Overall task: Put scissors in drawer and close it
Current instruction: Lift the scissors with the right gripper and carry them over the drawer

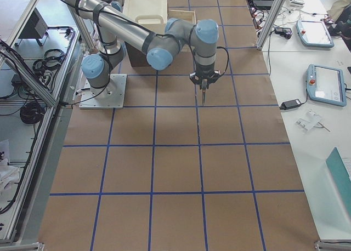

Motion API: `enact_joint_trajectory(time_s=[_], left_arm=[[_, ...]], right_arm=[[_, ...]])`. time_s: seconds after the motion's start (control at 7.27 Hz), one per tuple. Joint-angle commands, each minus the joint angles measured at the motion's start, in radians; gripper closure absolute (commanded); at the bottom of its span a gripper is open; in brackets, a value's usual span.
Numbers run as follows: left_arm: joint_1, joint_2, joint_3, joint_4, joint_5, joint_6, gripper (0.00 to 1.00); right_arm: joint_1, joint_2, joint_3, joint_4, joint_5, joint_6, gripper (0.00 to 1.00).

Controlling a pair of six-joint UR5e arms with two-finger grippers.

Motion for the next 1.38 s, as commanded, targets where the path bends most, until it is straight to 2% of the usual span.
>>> enact_joint_trajectory(time_s=[0.0, 0.41, 0.55, 0.69, 1.24], left_arm=[[0.0, 0.0, 0.0, 0.0, 0.0, 0.0, 0.0], [0.002, 0.0, 0.0, 0.0, -0.001, 0.0, 0.0], [0.002, 0.0, 0.0, 0.0, 0.002, 0.002, 0.0], [0.002, 0.002, 0.0, 0.0, 0.002, 0.002, 0.0], [0.002, 0.0, 0.0, 0.0, -0.006, 0.002, 0.0]], right_arm=[[0.18, -0.073, -0.042, 0.108, -0.039, 0.185, 1.0], [0.462, -0.082, -0.042, 0.105, -0.042, 0.449, 1.0], [0.547, -0.07, -0.042, 0.105, -0.082, 0.534, 1.0], [0.622, -0.049, -0.042, 0.094, -0.109, 0.601, 1.0], [0.851, 0.092, -0.051, -0.016, -0.094, 0.802, 1.0]])
